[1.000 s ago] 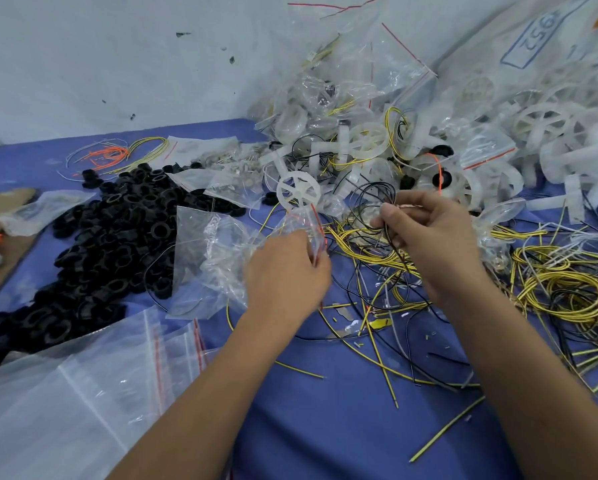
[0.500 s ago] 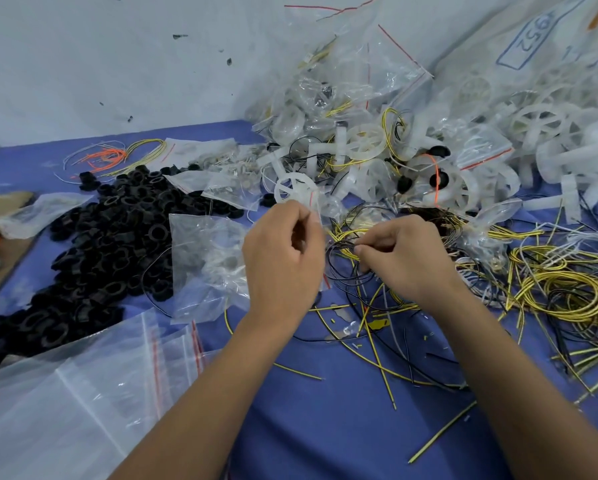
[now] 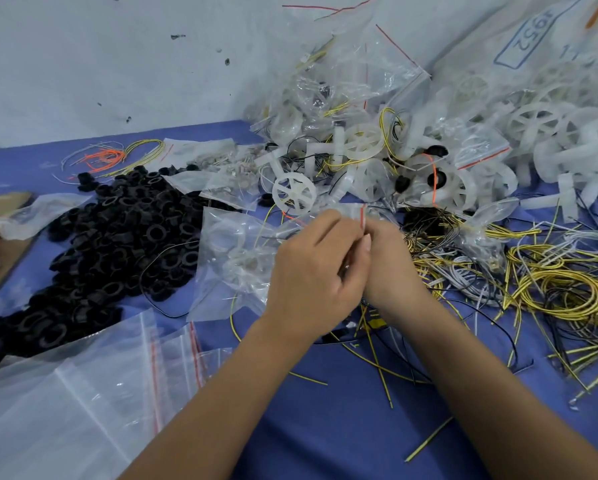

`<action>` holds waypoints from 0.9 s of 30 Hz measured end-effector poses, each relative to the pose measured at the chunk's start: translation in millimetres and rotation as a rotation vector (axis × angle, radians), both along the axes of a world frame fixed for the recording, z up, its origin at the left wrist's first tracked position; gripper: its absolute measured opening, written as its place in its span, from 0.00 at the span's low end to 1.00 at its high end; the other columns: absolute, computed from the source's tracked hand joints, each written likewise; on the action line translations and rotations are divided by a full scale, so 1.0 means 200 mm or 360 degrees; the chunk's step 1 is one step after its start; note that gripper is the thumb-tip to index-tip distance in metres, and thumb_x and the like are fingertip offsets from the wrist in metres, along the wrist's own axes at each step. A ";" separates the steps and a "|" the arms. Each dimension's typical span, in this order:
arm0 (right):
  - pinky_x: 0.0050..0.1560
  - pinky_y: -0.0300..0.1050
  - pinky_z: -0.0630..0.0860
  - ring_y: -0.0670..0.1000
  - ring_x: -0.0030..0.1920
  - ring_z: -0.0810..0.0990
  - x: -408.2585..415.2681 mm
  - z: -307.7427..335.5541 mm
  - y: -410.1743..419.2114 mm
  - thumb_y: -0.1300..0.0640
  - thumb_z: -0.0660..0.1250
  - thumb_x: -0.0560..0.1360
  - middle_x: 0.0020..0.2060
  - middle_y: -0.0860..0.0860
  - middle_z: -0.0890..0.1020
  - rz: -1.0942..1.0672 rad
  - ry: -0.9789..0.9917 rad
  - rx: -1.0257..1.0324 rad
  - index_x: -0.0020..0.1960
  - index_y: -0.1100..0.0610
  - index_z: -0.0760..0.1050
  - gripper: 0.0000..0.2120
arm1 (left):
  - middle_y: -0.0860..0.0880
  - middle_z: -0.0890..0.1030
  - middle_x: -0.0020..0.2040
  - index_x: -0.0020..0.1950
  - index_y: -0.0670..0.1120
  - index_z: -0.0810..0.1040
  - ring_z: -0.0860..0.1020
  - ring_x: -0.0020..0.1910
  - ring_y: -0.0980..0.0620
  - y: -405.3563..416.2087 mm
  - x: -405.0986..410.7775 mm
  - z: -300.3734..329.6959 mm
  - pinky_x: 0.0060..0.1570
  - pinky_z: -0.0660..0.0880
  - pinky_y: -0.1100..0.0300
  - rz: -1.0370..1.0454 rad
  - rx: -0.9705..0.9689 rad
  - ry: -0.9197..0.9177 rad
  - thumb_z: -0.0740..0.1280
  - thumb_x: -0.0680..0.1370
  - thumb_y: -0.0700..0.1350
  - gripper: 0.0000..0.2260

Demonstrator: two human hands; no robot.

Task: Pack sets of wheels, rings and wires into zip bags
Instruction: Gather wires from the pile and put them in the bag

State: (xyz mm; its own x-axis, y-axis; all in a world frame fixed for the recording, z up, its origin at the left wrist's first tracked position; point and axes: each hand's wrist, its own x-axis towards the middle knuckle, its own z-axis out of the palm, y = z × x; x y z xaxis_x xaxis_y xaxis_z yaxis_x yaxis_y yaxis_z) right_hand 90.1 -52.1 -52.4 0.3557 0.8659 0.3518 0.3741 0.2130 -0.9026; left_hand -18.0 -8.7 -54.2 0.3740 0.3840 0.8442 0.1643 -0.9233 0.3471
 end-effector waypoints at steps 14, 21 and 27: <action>0.45 0.22 0.70 0.26 0.42 0.73 -0.06 -0.01 -0.04 0.68 0.57 0.74 0.39 0.46 0.70 0.0614 -0.0241 -0.0092 0.44 0.48 0.66 0.13 | 0.46 0.74 0.39 0.41 0.37 0.77 0.70 0.37 0.50 -0.03 0.02 0.00 0.41 0.65 0.65 -0.0119 -0.0040 -0.0143 0.65 0.80 0.37 0.08; 0.32 0.43 0.69 0.45 0.34 0.72 0.03 -0.01 0.03 0.78 0.58 0.72 0.30 0.55 0.76 0.0284 -0.0028 -0.0026 0.38 0.66 0.76 0.12 | 0.51 0.74 0.43 0.46 0.42 0.77 0.70 0.40 0.52 0.03 0.01 -0.04 0.42 0.66 0.64 0.0011 -0.0262 0.0026 0.66 0.81 0.39 0.05; 0.38 0.41 0.82 0.50 0.37 0.87 0.12 -0.03 0.04 0.75 0.60 0.77 0.39 0.56 0.86 -0.0319 0.0148 0.0027 0.45 0.62 0.83 0.15 | 0.51 0.75 0.40 0.42 0.46 0.74 0.73 0.41 0.48 0.09 0.00 -0.11 0.43 0.71 0.48 0.0126 -0.0489 0.0298 0.65 0.80 0.42 0.07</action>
State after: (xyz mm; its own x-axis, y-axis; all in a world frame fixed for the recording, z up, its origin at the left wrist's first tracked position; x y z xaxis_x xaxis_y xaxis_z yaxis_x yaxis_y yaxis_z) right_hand 114.1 -44.0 -58.7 0.5518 0.7687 0.3233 0.3261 0.1579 -0.9321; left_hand -18.0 9.9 -76.1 0.4700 0.6428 0.6049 0.3180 -0.7626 0.5634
